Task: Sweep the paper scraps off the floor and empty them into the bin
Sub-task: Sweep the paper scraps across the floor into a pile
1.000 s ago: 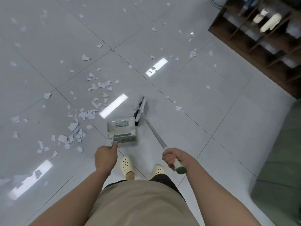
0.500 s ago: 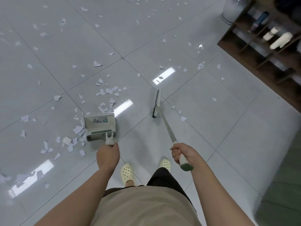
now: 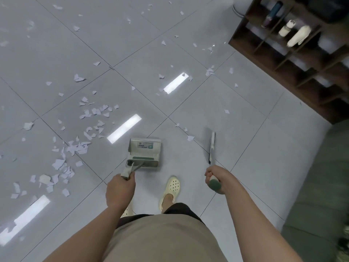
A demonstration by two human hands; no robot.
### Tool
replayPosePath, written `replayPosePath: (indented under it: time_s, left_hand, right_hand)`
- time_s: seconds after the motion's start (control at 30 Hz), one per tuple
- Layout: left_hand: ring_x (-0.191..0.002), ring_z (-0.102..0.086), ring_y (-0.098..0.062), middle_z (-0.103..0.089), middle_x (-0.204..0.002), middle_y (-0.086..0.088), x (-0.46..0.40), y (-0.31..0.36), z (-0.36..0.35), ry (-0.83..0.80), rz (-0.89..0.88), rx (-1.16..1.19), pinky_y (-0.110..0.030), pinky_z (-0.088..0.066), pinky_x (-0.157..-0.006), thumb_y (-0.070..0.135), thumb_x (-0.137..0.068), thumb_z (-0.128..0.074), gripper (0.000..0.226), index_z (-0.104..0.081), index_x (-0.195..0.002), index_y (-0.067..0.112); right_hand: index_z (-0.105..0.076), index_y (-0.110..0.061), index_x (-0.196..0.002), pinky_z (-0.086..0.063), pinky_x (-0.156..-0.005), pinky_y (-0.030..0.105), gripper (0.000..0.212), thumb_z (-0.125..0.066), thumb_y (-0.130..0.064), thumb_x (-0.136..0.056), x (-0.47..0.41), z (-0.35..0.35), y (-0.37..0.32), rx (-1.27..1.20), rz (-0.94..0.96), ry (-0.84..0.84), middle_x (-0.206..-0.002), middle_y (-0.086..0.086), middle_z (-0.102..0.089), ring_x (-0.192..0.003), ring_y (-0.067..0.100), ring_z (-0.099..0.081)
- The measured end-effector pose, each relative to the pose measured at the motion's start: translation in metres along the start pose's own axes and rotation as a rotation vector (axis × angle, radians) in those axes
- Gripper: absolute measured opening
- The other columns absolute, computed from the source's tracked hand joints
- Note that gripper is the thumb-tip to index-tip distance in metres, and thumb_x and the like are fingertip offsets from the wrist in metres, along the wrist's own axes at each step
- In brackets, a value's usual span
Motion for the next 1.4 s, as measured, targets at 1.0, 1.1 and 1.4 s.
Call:
replayPosePath:
  time_s: [1.0, 1.1, 1.4]
  left_hand:
    - [-0.055, -0.054, -0.021, -0.054, -0.055, -0.001, -0.085, 0.223, -0.095, -0.091, -0.202, -0.146, -0.029, -0.033, -0.050, 0.052, -0.095, -0.059, 0.055, -0.049, -0.058, 0.014]
    - [-0.050, -0.051, -0.021, -0.051, -0.050, -0.001, -0.111, 0.267, -0.102, -0.156, -0.273, -0.172, -0.028, -0.031, -0.048, 0.050, -0.096, -0.059, 0.057, -0.048, -0.055, 0.013]
    - [-0.060, -0.059, -0.022, -0.061, -0.062, -0.005, -0.150, 0.371, -0.133, -0.289, -0.453, -0.306, -0.028, -0.036, -0.051, 0.049, -0.098, -0.058, 0.048, -0.057, -0.068, 0.012]
  right_hand:
    - [-0.037, -0.015, -0.077, -0.028, -0.028, 0.015, 0.022, -0.044, 0.000, -0.090, -0.034, 0.043, -0.184, -0.461, -0.038, -0.447, -0.054, -0.005, -0.032, -0.034, 0.003, -0.030]
    - [-0.036, -0.016, -0.071, -0.028, -0.027, 0.015, 0.025, -0.041, 0.000, -0.090, -0.025, 0.063, -0.197, -0.621, -0.056, -0.378, -0.052, -0.006, -0.030, -0.032, 0.003, -0.030]
    - [-0.037, -0.017, -0.074, -0.034, -0.032, 0.012, 0.025, -0.045, 0.001, -0.089, -0.020, 0.102, -0.233, -0.813, -0.034, -0.147, -0.053, -0.005, -0.033, -0.033, 0.003, -0.033]
Point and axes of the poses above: each hand's wrist, its own x-axis away from the middle knuckle, its own z-axis out of the back of the hand, y = z × x, the point moved 2 cm from there along -x, towards the middle knuckle
